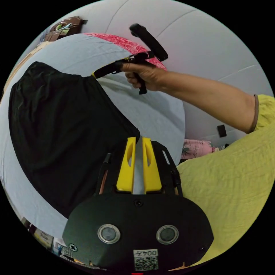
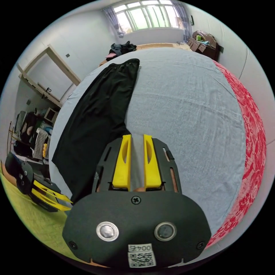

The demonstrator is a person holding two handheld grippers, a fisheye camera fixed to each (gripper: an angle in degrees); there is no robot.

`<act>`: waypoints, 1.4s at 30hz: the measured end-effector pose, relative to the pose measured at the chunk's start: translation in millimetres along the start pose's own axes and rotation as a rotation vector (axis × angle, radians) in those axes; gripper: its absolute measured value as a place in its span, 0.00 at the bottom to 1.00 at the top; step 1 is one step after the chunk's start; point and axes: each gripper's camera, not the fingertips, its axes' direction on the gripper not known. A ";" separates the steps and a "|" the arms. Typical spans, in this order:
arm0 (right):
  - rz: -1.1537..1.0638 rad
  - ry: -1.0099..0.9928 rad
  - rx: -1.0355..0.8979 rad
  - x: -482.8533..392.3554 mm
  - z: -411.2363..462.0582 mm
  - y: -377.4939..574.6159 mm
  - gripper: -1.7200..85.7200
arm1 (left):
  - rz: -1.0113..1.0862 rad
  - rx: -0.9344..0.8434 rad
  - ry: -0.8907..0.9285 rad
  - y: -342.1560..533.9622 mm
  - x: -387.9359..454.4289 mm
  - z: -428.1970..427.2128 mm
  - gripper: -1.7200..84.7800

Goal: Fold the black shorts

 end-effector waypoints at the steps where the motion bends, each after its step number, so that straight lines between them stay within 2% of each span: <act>1: 0.036 0.032 0.002 6.7 -3.7 4.7 0.10 | 0.010 -0.008 -0.001 0.9 2.3 -0.3 0.08; 4: 0.119 0.082 -0.011 23.2 -17.5 20.1 0.10 | 0.035 -0.002 0.000 9.9 10.6 -11.3 0.10; 7: 0.142 0.019 0.019 18.7 -43.0 37.2 0.11 | 0.012 0.044 -0.014 29.8 10.2 -38.1 0.10; 10: 0.102 -0.085 0.035 -12.3 -62.1 56.5 0.13 | -0.129 0.116 -0.042 72.4 -5.7 -75.2 0.10; 13: 0.052 -0.149 0.045 -51.8 -66.5 78.5 0.13 | -0.356 0.215 -0.081 134.9 -31.4 -110.1 0.09; 15: 0.039 -0.166 0.032 -68.6 -62.0 88.7 0.12 | -0.466 0.295 -0.037 179.8 -46.2 -129.2 0.09; 18: 0.068 -0.224 -0.005 -78.9 -51.1 98.9 0.11 | -0.454 0.337 0.009 197.9 -41.0 -141.9 0.09; 21: 0.101 -0.287 -0.030 -81.3 -41.1 103.8 0.11 | -0.389 0.300 -0.004 189.2 -24.2 -143.3 0.09; 25: -0.037 -0.288 -0.050 -113.7 -38.5 105.9 0.09 | -0.441 0.296 -0.071 191.1 -17.5 -144.6 0.09; 28: -0.174 -0.247 -0.075 -153.1 -29.3 105.9 0.10 | -0.515 0.299 -0.161 203.7 -23.8 -151.9 0.08; 32: -0.354 -0.094 -0.125 -196.8 -2.3 108.8 0.12 | -0.548 0.249 -0.271 216.1 -32.7 -163.5 0.06; 35: -0.444 -0.032 -0.177 -212.3 15.1 112.2 0.13 | -0.566 0.215 -0.293 220.1 -38.1 -167.3 0.05; 38: -0.474 0.066 -0.212 -215.8 27.0 116.5 0.09 | -0.570 0.147 -0.332 221.7 -41.2 -165.9 0.04; 42: -0.371 0.111 -0.157 -188.4 3.5 122.8 0.05 | -0.605 0.190 -0.289 235.1 -46.1 -176.5 0.03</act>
